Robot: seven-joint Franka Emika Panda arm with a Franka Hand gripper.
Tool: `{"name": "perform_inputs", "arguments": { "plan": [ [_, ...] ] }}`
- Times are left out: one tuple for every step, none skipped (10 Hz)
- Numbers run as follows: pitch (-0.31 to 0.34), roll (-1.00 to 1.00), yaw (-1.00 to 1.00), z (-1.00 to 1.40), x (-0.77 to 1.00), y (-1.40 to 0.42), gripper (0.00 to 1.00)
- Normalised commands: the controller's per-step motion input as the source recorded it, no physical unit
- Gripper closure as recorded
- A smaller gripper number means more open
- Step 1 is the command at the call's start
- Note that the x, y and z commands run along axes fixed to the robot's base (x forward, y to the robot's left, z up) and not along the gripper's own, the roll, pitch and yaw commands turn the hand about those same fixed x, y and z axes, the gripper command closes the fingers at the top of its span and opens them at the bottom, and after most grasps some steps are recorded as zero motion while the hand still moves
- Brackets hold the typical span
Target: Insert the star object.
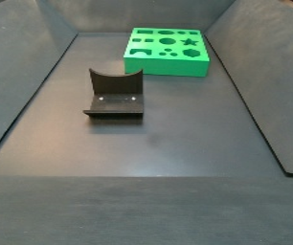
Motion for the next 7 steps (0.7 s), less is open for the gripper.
{"name": "perform_inputs", "arguments": {
  "plan": [
    [0.0, 0.07, -0.74, -1.0, 0.06, -0.09, 1.0],
    [-0.019, 0.13, -0.56, -0.93, -0.07, -0.06, 1.0],
    [-0.081, 0.1, -0.4, -0.89, -0.2, 0.0, 1.0],
    [-0.261, 0.0, -0.29, -0.74, -0.4, 0.0, 1.0],
    [-0.291, 0.0, -0.34, -0.67, -0.37, -0.03, 1.0],
    [-0.276, 0.02, -0.3, -0.68, -0.53, 0.0, 1.0],
    [-0.257, 0.07, -0.25, -0.68, -0.67, 0.02, 1.0]
  ]
}}
